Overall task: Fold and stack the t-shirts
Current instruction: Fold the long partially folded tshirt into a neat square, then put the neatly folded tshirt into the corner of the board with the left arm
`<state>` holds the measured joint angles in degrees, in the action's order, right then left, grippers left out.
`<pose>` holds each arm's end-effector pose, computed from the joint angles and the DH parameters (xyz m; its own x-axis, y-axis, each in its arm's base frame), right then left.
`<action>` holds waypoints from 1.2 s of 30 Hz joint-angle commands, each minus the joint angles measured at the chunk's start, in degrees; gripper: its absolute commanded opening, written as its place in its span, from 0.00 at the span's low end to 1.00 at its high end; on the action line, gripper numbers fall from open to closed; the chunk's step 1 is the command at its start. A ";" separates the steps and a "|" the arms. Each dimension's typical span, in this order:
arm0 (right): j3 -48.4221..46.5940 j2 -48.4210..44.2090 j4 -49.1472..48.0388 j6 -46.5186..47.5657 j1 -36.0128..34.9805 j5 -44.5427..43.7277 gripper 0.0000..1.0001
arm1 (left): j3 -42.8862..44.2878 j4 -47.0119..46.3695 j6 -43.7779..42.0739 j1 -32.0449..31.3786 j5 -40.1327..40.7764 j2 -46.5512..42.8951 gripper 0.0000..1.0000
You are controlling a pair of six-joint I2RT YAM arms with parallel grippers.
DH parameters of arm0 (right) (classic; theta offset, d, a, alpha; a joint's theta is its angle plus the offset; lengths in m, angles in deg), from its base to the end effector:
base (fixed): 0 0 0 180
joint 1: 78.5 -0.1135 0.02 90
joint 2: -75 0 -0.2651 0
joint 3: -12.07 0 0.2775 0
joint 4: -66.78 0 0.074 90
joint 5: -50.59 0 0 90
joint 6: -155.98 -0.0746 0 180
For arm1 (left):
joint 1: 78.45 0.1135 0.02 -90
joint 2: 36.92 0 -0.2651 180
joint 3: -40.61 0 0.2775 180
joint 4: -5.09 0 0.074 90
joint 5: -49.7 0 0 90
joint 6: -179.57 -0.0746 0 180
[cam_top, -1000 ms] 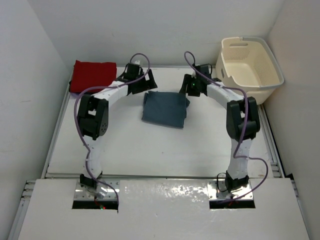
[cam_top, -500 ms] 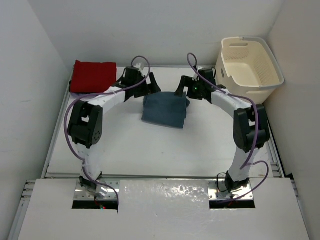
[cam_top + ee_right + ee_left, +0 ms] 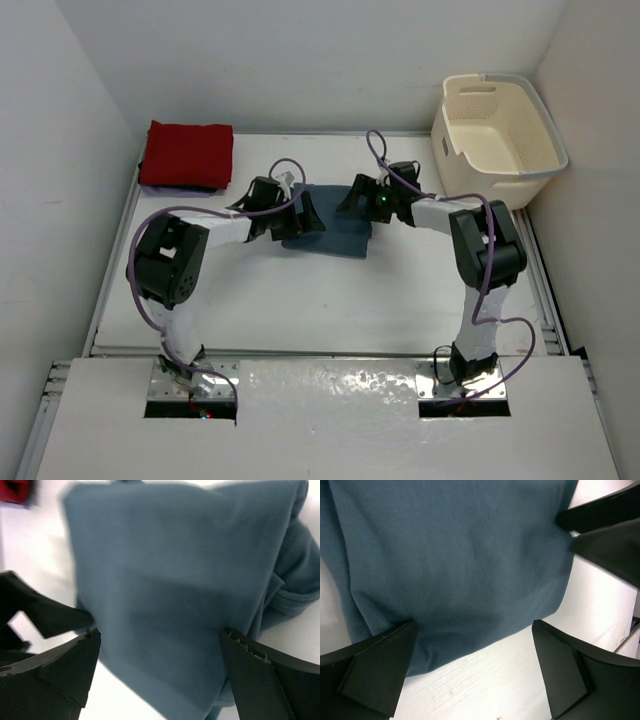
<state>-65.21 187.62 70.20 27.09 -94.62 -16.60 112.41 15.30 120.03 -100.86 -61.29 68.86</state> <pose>0.4336 0.1554 0.1083 -0.8112 0.3680 -0.4546 -0.0477 0.7331 0.6785 0.3829 -0.1868 0.1134 -0.8563 -0.1589 -0.4915 0.1848 0.7943 -0.5787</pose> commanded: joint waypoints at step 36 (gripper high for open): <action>10.65 -27.36 14.51 15.43 0.21 -5.05 0.99 | 23.84 18.90 -15.08 3.61 12.47 11.20 1.00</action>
<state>-54.70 163.31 84.89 40.59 -94.45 -20.62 133.72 34.88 106.74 -97.83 -46.41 79.61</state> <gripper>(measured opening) 0.992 0.997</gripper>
